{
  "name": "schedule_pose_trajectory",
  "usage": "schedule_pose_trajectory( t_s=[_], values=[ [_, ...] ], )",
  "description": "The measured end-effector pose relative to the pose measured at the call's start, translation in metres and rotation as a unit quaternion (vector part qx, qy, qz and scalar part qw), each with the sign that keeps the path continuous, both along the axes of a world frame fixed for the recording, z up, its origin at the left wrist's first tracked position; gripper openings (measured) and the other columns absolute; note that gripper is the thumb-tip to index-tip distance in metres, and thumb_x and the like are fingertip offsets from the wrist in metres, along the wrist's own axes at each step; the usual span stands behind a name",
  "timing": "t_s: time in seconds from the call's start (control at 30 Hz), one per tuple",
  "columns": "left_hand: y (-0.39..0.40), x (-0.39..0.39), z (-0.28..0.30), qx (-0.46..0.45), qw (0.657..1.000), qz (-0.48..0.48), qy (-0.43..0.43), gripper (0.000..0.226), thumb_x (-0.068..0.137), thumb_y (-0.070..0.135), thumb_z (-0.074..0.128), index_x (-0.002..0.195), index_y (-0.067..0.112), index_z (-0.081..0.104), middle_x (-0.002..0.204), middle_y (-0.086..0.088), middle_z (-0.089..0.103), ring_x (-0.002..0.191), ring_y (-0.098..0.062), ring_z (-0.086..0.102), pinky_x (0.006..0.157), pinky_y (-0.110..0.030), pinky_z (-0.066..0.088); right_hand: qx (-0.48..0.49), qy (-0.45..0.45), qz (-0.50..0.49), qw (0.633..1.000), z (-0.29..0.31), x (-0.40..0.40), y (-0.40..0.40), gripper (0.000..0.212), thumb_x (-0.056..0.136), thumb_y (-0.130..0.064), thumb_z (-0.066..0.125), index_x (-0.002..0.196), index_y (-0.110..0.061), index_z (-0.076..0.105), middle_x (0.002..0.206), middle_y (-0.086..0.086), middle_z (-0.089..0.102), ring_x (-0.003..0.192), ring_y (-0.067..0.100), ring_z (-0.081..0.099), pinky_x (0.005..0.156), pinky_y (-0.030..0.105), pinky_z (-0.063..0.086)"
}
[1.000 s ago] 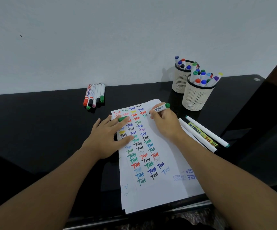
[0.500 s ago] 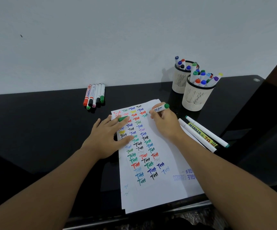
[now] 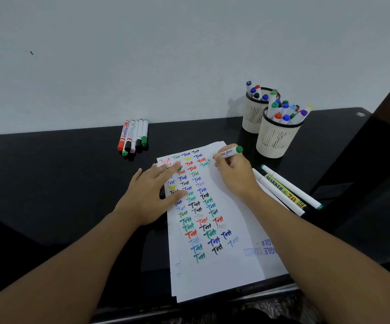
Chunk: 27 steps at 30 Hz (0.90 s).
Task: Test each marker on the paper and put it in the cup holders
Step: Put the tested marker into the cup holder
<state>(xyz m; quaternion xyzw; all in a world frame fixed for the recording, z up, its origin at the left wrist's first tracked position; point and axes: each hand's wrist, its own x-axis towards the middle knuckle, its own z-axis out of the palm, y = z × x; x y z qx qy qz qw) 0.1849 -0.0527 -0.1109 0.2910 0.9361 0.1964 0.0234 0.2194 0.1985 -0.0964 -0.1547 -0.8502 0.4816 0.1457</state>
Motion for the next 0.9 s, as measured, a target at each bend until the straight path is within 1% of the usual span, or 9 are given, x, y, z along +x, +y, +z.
schedule_pose_trajectory(
  t_s=[0.1, 0.23, 0.33, 0.47, 0.57, 0.67, 0.77, 0.83, 0.9],
  values=[
    [0.002, 0.002, 0.005, 0.064, 0.998, 0.021, -0.015, 0.083, 0.093, 0.072, 0.044, 0.157, 0.047, -0.002, 0.158, 0.014, 0.037, 0.150, -0.011, 0.025, 0.126, -0.046, 0.007, -0.032, 0.056, 0.017, 0.998, 0.001, 0.004, 0.001, 0.010, 0.105, -0.032, 0.058, 0.115, -0.029, 0.059, 0.090, -0.003, 0.068, 0.085, 0.007, 0.065, 0.084, 0.031, 0.055],
    [0.006, -0.009, 0.012, 0.144, 0.982, 0.101, -0.062, 0.077, 0.094, 0.060, 0.055, 0.159, 0.036, 0.021, 0.148, 0.013, 0.051, 0.139, -0.013, 0.043, 0.117, -0.048, 0.033, -0.023, 0.057, 0.044, 0.997, -0.002, 0.007, -0.001, 0.014, 0.107, -0.023, 0.055, 0.114, -0.032, 0.063, 0.088, -0.010, 0.069, 0.084, 0.003, 0.066, 0.086, 0.028, 0.054],
    [0.016, -0.013, 0.006, 0.112, 0.986, 0.122, -0.009, 0.061, 0.096, 0.048, 0.060, 0.151, 0.030, 0.042, 0.133, 0.004, 0.061, 0.123, -0.015, 0.052, 0.106, -0.043, 0.043, 0.036, 0.024, 0.083, 0.996, 0.000, 0.009, -0.001, 0.046, 0.105, -0.005, 0.048, 0.139, -0.036, 0.052, 0.120, -0.015, 0.067, 0.108, 0.010, 0.063, 0.095, 0.029, 0.049],
    [0.023, -0.012, -0.005, 0.096, 0.982, 0.147, 0.064, 0.038, 0.098, 0.045, 0.057, 0.134, 0.033, 0.061, 0.118, 0.006, 0.061, 0.109, -0.013, 0.054, 0.101, -0.043, 0.042, 0.052, -0.009, 0.160, 0.986, 0.005, 0.012, -0.005, 0.070, 0.102, -0.001, 0.039, 0.162, -0.036, 0.028, 0.163, -0.009, 0.038, 0.148, 0.007, 0.033, 0.114, 0.021, 0.025],
    [0.022, -0.015, -0.008, 0.118, 0.979, 0.146, 0.080, 0.025, 0.099, 0.039, 0.059, 0.122, 0.034, 0.066, 0.115, 0.009, 0.062, 0.104, -0.012, 0.055, 0.100, -0.047, 0.045, 0.040, 0.017, 0.160, 0.986, 0.004, 0.011, -0.007, 0.050, 0.109, -0.020, 0.038, 0.157, -0.035, 0.040, 0.159, -0.009, 0.045, 0.144, 0.007, 0.040, 0.118, 0.029, 0.033],
    [0.021, -0.012, -0.008, 0.167, 0.972, 0.137, 0.096, 0.022, 0.099, 0.027, 0.062, 0.120, 0.028, 0.067, 0.109, 0.008, 0.066, 0.097, -0.012, 0.058, 0.094, -0.046, 0.049, 0.049, 0.035, 0.130, 0.990, 0.005, 0.007, -0.007, 0.031, 0.110, -0.036, 0.046, 0.138, -0.036, 0.059, 0.128, -0.014, 0.064, 0.116, 0.009, 0.061, 0.098, 0.034, 0.054],
    [0.021, -0.007, -0.004, 0.179, 0.968, 0.129, 0.121, 0.022, 0.098, 0.022, 0.063, 0.119, 0.023, 0.067, 0.102, 0.007, 0.068, 0.087, -0.008, 0.055, 0.093, -0.047, 0.050, 0.059, 0.017, 0.138, 0.989, 0.009, 0.002, -0.007, 0.028, 0.109, -0.029, 0.049, 0.134, -0.043, 0.049, 0.113, -0.010, 0.068, 0.096, 0.005, 0.068, 0.083, 0.025, 0.051],
    [0.023, -0.004, -0.002, 0.182, 0.967, 0.135, 0.114, 0.021, 0.099, 0.021, 0.061, 0.120, 0.022, 0.066, 0.102, 0.007, 0.068, 0.084, -0.003, 0.049, 0.098, -0.049, 0.048, 0.067, -0.016, 0.164, 0.984, 0.017, 0.001, -0.008, 0.042, 0.107, -0.028, 0.055, 0.141, -0.042, 0.035, 0.108, -0.005, 0.068, 0.092, 0.008, 0.069, 0.084, 0.026, 0.051],
    [0.024, -0.001, 0.001, 0.182, 0.968, 0.141, 0.104, 0.020, 0.101, 0.021, 0.059, 0.120, 0.021, 0.065, 0.094, 0.013, 0.065, 0.078, 0.000, 0.047, 0.100, -0.050, 0.047, 0.122, -0.051, 0.176, 0.975, 0.025, 0.001, -0.009, 0.038, 0.105, -0.030, 0.058, 0.138, -0.034, 0.040, 0.115, -0.005, 0.065, 0.101, 0.013, 0.066, 0.091, 0.032, 0.053]
  ],
)
